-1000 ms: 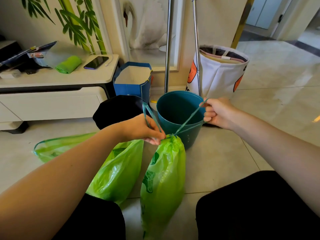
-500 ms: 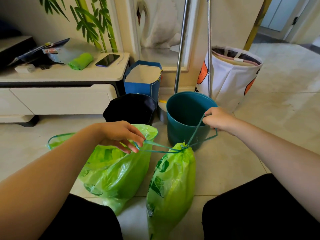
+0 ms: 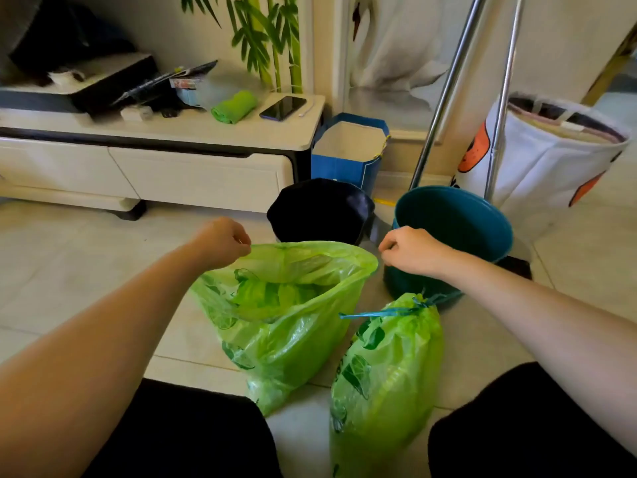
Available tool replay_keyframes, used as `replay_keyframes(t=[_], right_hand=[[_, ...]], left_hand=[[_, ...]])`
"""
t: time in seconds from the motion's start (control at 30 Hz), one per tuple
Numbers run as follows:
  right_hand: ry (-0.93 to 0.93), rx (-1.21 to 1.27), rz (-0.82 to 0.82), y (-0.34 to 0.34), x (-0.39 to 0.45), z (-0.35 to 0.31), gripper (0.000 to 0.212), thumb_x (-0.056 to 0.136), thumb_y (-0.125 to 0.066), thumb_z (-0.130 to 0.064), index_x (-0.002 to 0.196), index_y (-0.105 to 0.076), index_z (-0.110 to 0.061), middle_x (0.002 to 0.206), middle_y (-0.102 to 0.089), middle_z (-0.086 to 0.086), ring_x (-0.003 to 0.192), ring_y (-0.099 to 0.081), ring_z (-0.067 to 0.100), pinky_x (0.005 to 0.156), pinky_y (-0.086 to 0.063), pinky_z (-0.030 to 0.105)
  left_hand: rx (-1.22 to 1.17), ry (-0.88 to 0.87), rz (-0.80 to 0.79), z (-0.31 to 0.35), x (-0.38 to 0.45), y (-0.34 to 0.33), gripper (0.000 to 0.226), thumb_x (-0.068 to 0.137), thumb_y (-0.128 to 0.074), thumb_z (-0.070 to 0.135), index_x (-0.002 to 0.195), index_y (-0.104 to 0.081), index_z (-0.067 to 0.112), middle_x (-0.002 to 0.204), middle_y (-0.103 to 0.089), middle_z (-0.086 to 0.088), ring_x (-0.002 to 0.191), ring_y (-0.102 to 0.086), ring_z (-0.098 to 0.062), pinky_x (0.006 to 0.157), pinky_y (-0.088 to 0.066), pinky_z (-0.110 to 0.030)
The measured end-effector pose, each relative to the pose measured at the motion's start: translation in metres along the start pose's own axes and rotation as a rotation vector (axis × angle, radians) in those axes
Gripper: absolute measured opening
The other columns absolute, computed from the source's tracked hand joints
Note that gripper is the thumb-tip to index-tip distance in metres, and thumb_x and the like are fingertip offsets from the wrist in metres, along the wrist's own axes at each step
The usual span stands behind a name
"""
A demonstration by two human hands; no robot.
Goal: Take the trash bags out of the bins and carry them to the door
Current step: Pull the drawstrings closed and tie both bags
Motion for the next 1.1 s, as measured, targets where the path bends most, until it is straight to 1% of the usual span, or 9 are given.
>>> replay_keyframes(t=[0.13, 0.2, 0.3, 0.4, 0.5, 0.63, 0.77, 0.97, 1.1], right_hand=[[-0.064, -0.052, -0.106, -0.024, 0.015, -0.002, 0.042, 0.089, -0.052, -0.029, 0.098, -0.067, 0.009, 0.103, -0.067, 0.028, 0.094, -0.063, 0.041, 0.083, -0.051, 0.046], [-0.106, -0.042, -0.132, -0.03, 0.019, 0.001, 0.041, 0.09, -0.053, -0.033, 0.096, -0.068, 0.005, 0.092, -0.072, 0.021, 0.084, -0.067, 0.034, 0.075, -0.055, 0.042], [-0.197, 0.001, -0.159, -0.037, 0.023, 0.01, 0.031, 0.089, -0.055, -0.03, 0.096, -0.063, -0.001, 0.089, -0.074, 0.012, 0.084, -0.07, 0.027, 0.069, -0.059, 0.037], [-0.288, 0.082, -0.2, -0.042, 0.022, 0.018, 0.028, 0.09, -0.057, -0.029, 0.098, -0.061, -0.003, 0.084, -0.075, 0.008, 0.074, -0.068, 0.02, 0.074, -0.058, 0.035], [-0.324, 0.17, -0.213, -0.042, 0.021, 0.019, 0.025, 0.091, -0.058, -0.025, 0.1, -0.065, -0.003, 0.087, -0.076, 0.007, 0.075, -0.065, 0.018, 0.079, -0.056, 0.035], [-0.319, 0.241, -0.18, -0.037, 0.02, 0.015, 0.024, 0.09, -0.059, -0.025, 0.098, -0.067, -0.004, 0.077, -0.073, 0.002, 0.07, -0.063, 0.015, 0.071, -0.053, 0.03], [-0.262, 0.311, -0.103, -0.023, 0.017, 0.005, 0.025, 0.089, -0.061, -0.028, 0.091, -0.068, -0.004, 0.071, -0.07, 0.002, 0.062, -0.063, 0.013, 0.063, -0.052, 0.026], [-0.115, 0.567, -0.009, -0.011, 0.003, -0.024, 0.022, 0.092, -0.057, -0.029, 0.078, -0.065, -0.013, 0.08, -0.07, 0.006, 0.075, -0.066, 0.015, 0.079, -0.057, 0.035], [0.031, 0.727, 0.068, 0.009, -0.012, -0.051, 0.019, 0.094, -0.055, -0.025, 0.085, -0.066, -0.012, 0.087, -0.072, 0.004, 0.085, -0.066, 0.013, 0.086, -0.054, 0.036]], left_hand=[[0.042, 0.086, 0.161, -0.041, 0.005, 0.024, 0.026, 0.084, -0.063, 0.01, 0.109, -0.068, 0.008, 0.11, -0.069, -0.012, 0.103, -0.062, -0.029, 0.09, -0.048, -0.036], [0.099, 0.131, 0.205, -0.06, 0.006, 0.032, 0.035, 0.083, -0.064, 0.014, 0.118, -0.063, 0.009, 0.118, -0.064, -0.013, 0.11, -0.057, -0.032, 0.094, -0.047, -0.04], [0.151, 0.216, 0.24, -0.085, 0.007, 0.037, 0.048, 0.081, -0.065, 0.016, 0.127, -0.055, 0.006, 0.127, -0.057, -0.018, 0.118, -0.05, -0.037, 0.099, -0.043, -0.043], [0.121, 0.309, 0.228, -0.1, 0.004, 0.04, 0.04, 0.082, -0.063, 0.013, 0.12, -0.06, 0.004, 0.119, -0.062, -0.021, 0.112, -0.055, -0.038, 0.092, -0.046, -0.04], [0.077, 0.33, 0.22, -0.1, 0.001, 0.043, 0.019, 0.079, -0.063, 0.009, 0.095, -0.072, 0.003, 0.093, -0.069, -0.022, 0.086, -0.066, -0.036, 0.08, -0.056, -0.04], [-0.012, 0.329, 0.187, -0.09, -0.001, 0.046, 0.006, 0.077, -0.068, 0.006, 0.08, -0.072, 0.002, 0.077, -0.07, -0.022, 0.063, -0.065, -0.031, 0.075, -0.059, -0.044], [-0.113, 0.319, 0.194, -0.084, -0.006, 0.054, 0.013, 0.079, -0.072, 0.007, 0.081, -0.07, -0.006, 0.078, -0.07, -0.025, 0.07, -0.068, -0.034, 0.076, -0.059, -0.047], [-0.146, 0.321, 0.185, -0.066, -0.023, 0.062, 0.02, 0.081, -0.073, 0.011, 0.077, -0.069, -0.008, 0.072, -0.072, -0.021, 0.06, -0.068, -0.029, 0.067, -0.061, -0.039], [-0.293, 0.311, 0.251, -0.056, -0.032, 0.075, 0.019, 0.08, -0.074, 0.014, 0.084, -0.071, -0.005, 0.079, -0.072, -0.021, 0.076, -0.071, -0.031, 0.077, -0.06, -0.043]])
Point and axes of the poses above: each hand's wrist, its own x-axis towards the middle knuckle, its own y-axis out of the back of the hand, z = x × y, the point moved 9 cm from there along x, towards the middle knuckle
